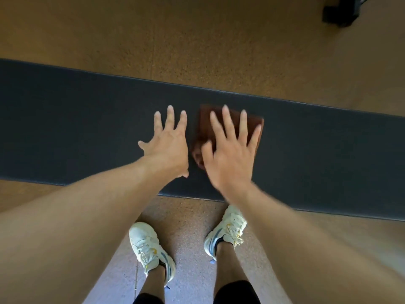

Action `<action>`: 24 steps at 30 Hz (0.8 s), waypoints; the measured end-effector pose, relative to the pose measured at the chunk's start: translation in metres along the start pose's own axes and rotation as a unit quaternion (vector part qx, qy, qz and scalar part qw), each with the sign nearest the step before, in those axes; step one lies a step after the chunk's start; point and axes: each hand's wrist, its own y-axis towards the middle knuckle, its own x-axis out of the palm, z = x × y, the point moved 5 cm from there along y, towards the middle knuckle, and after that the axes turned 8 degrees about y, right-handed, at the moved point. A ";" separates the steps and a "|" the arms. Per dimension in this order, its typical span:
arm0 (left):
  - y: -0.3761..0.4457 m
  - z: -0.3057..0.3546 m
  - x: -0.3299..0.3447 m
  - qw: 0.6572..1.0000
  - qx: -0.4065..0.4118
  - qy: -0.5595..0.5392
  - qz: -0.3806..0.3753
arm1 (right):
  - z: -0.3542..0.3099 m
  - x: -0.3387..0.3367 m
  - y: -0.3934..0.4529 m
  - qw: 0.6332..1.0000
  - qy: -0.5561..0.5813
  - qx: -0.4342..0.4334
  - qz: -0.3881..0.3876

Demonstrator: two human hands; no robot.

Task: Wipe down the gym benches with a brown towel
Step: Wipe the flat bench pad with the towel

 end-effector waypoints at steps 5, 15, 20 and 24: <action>-0.002 0.000 0.003 0.998 0.018 0.066 -0.003 | 0.008 0.026 -0.095 0.996 -0.006 -0.027 -0.083; -0.002 0.003 0.001 0.997 -0.007 0.076 0.001 | 0.027 -0.007 0.049 0.993 -0.027 -0.108 -0.038; -0.001 0.004 0.003 0.996 -0.015 0.086 0.006 | 0.023 -0.015 0.076 0.995 -0.026 -0.086 -0.031; 0.000 0.003 0.004 0.995 -0.010 0.094 0.019 | 0.024 -0.008 0.017 0.985 -0.013 -0.151 -0.076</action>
